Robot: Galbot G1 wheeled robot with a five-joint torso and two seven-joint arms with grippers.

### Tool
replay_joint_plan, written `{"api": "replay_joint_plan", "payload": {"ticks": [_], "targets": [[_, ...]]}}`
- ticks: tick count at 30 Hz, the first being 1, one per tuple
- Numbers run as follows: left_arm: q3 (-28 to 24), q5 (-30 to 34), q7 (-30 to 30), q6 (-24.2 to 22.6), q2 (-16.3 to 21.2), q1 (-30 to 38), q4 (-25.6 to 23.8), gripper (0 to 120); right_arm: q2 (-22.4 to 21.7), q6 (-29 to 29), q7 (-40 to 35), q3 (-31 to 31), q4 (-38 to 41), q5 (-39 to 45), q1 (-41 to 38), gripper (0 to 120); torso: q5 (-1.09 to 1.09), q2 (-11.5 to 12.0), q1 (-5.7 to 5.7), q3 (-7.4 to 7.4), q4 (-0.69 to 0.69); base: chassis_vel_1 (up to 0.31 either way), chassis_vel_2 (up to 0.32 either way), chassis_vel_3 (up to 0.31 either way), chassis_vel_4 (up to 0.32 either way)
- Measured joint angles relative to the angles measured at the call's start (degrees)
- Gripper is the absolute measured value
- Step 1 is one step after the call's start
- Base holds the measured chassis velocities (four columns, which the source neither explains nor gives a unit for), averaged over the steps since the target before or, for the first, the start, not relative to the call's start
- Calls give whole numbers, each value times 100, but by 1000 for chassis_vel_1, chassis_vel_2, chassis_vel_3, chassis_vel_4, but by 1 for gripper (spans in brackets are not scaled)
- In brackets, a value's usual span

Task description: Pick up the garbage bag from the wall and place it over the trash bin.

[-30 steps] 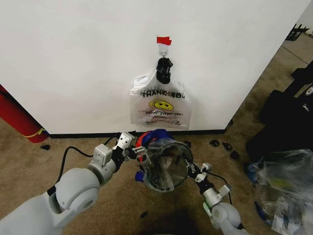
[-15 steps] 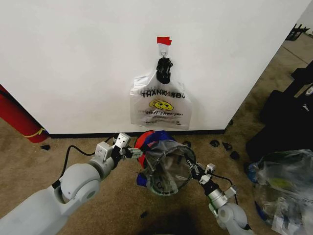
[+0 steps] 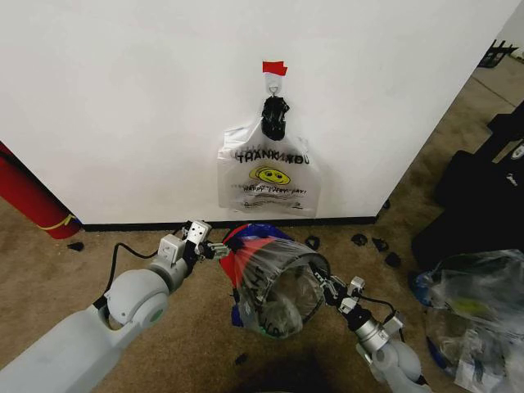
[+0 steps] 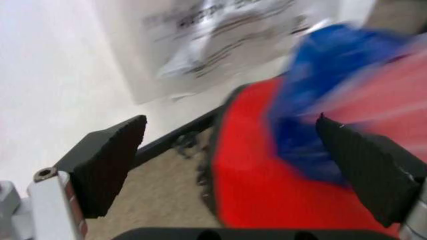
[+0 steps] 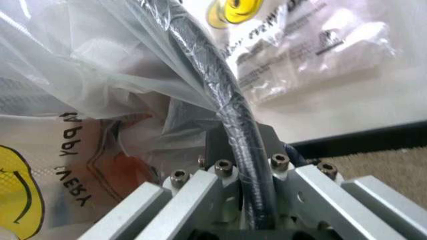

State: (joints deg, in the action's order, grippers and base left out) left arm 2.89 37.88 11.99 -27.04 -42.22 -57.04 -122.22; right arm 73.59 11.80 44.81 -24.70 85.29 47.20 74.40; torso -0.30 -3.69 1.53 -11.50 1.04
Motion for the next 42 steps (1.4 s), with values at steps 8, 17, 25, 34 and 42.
{"api": "replay_joint_plan", "payload": {"ticks": [8, 17, 25, 34, 42], "targets": [[146, -200, -113, 269, -146, -278, -348, 100, 59, -195, -2100, 516, 474, 151, 36, 0, 0, 0, 0, 0, 0, 0, 0, 0, 0], [205, -1583, 589, 155, -359, -1137, -291, 100, 210, -473, -4314, 865, 1192, 833, -53, 0, -1, 0, 0, 0, -2, 0, 0, 0, 0], [117, -1323, 626, 10, -418, -1363, -226, 100, 332, -932, -5269, 600, 1706, 1822, -17, 0, 0, 0, 0, 0, 0, 0, 0, 0, 0], [57, -452, 538, -124, -647, -1219, -348, 100, 433, -1508, -5990, 320, 2461, 2444, 261, 0, 0, 0, 0, 1, 1, 0, 0, 0, 0], [40, -493, 488, -44, -781, -1045, 78, 100, 459, -2137, -6950, 297, 2965, 2666, 465, 0, -2, 0, 0, 0, 0, 0, 0, 0, 0]]}}
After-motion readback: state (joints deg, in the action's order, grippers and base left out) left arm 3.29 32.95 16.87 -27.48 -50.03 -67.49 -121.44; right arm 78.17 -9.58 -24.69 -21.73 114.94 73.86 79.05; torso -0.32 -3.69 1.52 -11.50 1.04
